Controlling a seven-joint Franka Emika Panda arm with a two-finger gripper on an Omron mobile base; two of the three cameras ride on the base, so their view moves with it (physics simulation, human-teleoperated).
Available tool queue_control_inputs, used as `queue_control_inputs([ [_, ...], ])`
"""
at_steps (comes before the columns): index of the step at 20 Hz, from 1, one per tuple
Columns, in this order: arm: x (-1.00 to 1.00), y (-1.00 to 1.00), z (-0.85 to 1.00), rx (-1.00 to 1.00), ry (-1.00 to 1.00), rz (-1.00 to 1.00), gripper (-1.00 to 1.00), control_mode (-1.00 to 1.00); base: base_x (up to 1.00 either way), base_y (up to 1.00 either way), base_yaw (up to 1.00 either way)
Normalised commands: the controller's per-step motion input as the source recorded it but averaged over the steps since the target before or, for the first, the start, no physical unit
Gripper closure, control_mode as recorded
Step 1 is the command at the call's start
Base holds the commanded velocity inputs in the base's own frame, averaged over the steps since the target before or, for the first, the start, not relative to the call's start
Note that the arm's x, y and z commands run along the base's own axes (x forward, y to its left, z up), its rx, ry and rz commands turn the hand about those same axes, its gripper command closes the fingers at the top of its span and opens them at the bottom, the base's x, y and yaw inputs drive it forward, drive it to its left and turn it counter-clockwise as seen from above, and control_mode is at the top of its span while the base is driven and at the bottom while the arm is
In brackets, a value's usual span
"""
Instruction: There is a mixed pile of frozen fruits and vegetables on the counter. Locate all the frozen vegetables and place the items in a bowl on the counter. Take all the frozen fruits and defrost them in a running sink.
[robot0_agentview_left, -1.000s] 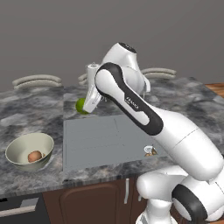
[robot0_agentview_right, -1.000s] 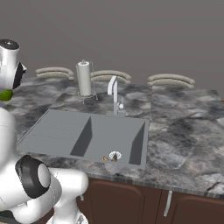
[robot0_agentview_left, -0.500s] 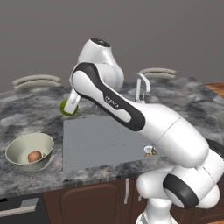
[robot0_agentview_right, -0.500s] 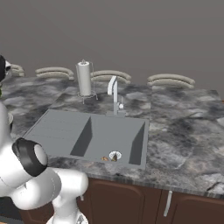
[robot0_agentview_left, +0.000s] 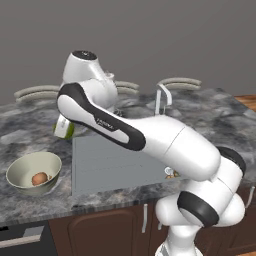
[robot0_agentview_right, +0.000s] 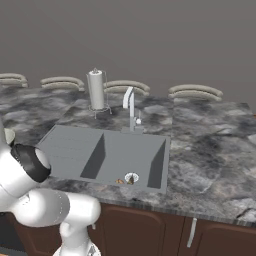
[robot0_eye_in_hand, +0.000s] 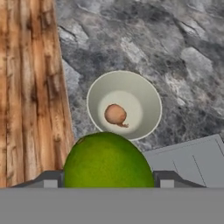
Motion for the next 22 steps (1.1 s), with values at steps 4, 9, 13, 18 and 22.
queue_control_inputs([
  [4, 0.02, 0.34, -0.21, -0.07, -0.01, 0.00, 1.00, -1.00, 0.00, 0.00, 0.00],
  [9, 0.00, 0.18, -0.23, -0.06, 0.00, 0.00, 1.00, -1.00, 0.00, 0.00, 0.00],
  [13, 0.00, 0.02, -0.31, -0.05, 0.00, 0.00, 1.00, -1.00, 0.00, 0.00, 0.00],
  [18, 0.00, 0.02, -0.35, -0.02, -0.01, 0.00, 1.00, -1.00, 0.00, 0.00, 0.00],
  [22, 0.07, 0.24, -0.21, 0.00, -0.10, 0.00, 1.00, -1.00, 0.00, 0.00, 0.00],
])
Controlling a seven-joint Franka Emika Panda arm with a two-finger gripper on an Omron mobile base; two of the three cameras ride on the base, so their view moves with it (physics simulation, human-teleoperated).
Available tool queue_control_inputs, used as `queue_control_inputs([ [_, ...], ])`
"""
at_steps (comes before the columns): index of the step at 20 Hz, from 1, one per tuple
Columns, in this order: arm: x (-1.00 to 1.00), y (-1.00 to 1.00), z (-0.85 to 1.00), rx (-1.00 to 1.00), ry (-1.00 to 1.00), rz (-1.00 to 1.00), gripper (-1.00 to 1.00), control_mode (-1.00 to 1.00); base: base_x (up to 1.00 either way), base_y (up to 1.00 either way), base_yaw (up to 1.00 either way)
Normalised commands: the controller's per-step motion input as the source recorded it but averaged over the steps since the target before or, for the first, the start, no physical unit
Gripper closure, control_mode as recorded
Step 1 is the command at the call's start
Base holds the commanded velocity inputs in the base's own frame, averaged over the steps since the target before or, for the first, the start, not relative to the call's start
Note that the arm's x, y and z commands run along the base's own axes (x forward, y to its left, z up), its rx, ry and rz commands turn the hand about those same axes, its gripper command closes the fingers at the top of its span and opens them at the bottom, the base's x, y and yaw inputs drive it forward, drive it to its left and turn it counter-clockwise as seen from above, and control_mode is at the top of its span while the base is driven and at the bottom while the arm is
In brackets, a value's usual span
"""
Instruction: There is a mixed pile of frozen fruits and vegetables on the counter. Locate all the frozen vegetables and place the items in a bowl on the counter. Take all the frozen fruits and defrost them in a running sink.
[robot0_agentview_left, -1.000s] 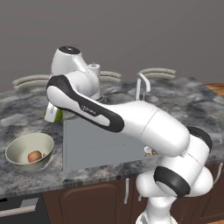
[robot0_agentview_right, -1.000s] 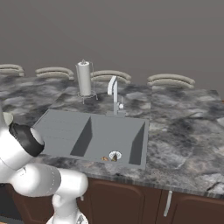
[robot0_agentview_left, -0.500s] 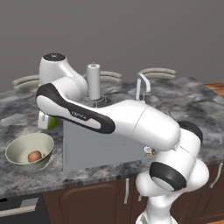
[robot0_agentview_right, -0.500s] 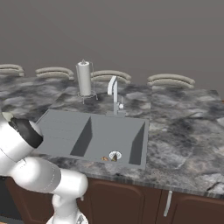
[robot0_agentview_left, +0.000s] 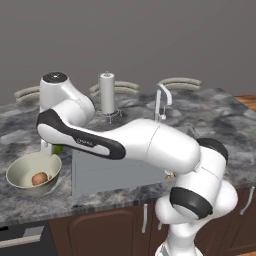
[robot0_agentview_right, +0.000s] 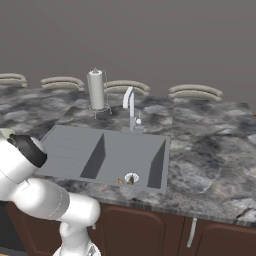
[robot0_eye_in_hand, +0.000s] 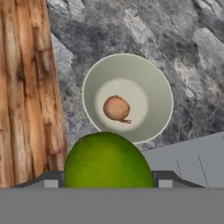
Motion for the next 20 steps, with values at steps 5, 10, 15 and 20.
queue_control_inputs([
  [5, 0.15, 0.35, -0.03, 0.00, -0.14, 0.00, 1.00, -1.00, 0.00, 0.00, 0.00],
  [10, 0.26, 0.21, -0.06, 0.00, -0.04, 0.00, 1.00, -1.00, 0.00, 0.00, 0.00],
  [15, 0.36, 0.10, -0.15, 0.00, 0.00, 0.00, 1.00, -1.00, 0.00, 0.00, 0.00],
  [20, 0.29, 0.21, -0.16, 0.00, 0.01, 0.00, 1.00, -1.00, 0.00, 0.00, 0.00],
])
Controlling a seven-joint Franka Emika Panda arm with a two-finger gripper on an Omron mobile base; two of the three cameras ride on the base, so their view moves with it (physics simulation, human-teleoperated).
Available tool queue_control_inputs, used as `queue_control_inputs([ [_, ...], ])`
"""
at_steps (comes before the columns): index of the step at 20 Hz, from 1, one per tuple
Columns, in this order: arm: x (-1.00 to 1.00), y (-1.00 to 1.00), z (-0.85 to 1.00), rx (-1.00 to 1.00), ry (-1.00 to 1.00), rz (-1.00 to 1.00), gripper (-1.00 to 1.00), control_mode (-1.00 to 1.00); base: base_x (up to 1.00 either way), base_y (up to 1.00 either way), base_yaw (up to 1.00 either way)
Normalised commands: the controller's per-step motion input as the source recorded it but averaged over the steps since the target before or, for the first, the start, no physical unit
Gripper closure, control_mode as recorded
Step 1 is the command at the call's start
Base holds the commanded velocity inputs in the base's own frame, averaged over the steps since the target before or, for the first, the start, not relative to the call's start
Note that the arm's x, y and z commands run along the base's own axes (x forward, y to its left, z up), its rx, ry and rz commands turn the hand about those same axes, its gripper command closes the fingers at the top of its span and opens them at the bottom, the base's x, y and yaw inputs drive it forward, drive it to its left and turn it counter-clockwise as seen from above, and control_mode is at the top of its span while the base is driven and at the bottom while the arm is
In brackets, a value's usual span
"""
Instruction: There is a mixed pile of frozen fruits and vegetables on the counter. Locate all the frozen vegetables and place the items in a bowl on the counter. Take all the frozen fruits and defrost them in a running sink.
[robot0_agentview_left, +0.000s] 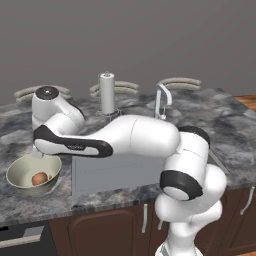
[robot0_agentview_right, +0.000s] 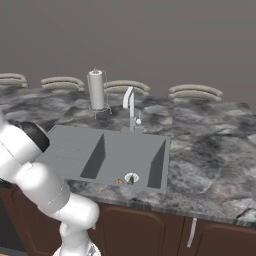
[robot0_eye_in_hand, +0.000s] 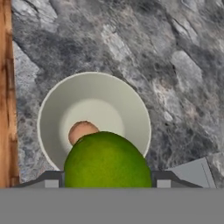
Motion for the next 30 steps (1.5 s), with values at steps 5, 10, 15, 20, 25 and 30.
queue_control_inputs([
  [5, 0.20, 0.32, -0.12, 0.02, 0.11, 0.00, 1.00, -1.00, 0.00, 0.00, 0.00],
  [10, 0.15, 0.28, -0.14, 0.00, 0.08, 0.00, 1.00, -1.00, 0.00, 0.00, 0.00],
  [15, 0.00, 0.21, -0.15, -0.04, 0.00, 0.00, 1.00, -1.00, 0.00, 0.00, 0.00],
  [20, 0.00, 0.16, -0.18, -0.06, 0.00, 0.00, 1.00, -1.00, 0.00, 0.00, 0.00],
  [25, 0.06, 0.19, -0.20, -0.05, 0.08, -0.01, 1.00, -1.00, 0.00, 0.00, 0.00],
  [30, 0.11, 0.13, -0.21, -0.02, 0.08, -0.01, 1.00, -1.00, 0.00, 0.00, 0.00],
])
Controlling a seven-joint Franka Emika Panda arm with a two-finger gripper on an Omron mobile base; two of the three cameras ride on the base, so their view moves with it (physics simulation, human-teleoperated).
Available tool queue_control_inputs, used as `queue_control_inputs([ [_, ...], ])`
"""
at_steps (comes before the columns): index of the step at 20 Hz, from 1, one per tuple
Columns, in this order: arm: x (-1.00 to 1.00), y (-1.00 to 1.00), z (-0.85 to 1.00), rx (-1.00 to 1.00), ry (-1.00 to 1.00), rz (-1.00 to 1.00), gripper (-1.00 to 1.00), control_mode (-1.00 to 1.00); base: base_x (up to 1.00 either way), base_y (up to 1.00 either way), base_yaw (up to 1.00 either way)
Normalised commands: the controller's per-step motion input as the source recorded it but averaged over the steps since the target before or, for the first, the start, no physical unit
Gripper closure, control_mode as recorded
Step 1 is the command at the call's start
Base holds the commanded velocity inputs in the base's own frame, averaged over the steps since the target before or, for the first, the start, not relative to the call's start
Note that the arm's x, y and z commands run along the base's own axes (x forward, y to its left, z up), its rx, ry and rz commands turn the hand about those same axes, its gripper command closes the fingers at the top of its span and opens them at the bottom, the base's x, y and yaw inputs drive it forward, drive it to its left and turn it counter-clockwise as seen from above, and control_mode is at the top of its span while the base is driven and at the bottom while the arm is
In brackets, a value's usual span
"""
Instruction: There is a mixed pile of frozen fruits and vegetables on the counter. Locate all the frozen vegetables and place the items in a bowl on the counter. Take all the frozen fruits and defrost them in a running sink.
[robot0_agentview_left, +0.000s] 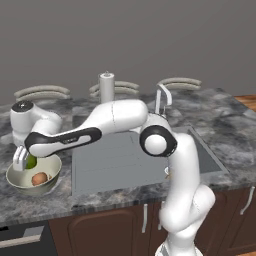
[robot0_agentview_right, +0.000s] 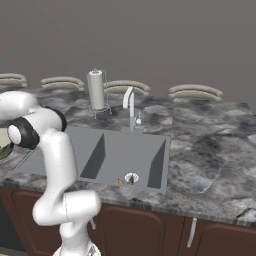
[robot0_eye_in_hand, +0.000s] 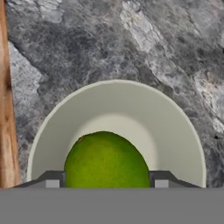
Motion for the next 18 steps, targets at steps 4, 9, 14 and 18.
queue_control_inputs([
  [4, 0.15, 0.00, -0.21, 0.00, 0.03, 0.00, 1.00, -1.00, 0.00, 0.00, 0.00],
  [9, 0.15, 0.00, -0.23, 0.00, 0.02, 0.00, 1.00, -1.00, 0.00, 0.00, 0.00],
  [14, 0.09, 0.00, -0.31, 0.00, 0.00, 0.00, 1.00, -1.00, 0.00, 0.00, 0.00],
  [18, 0.06, -0.02, -0.28, 0.00, 0.00, 0.00, 1.00, -1.00, 0.00, 0.00, 0.00],
])
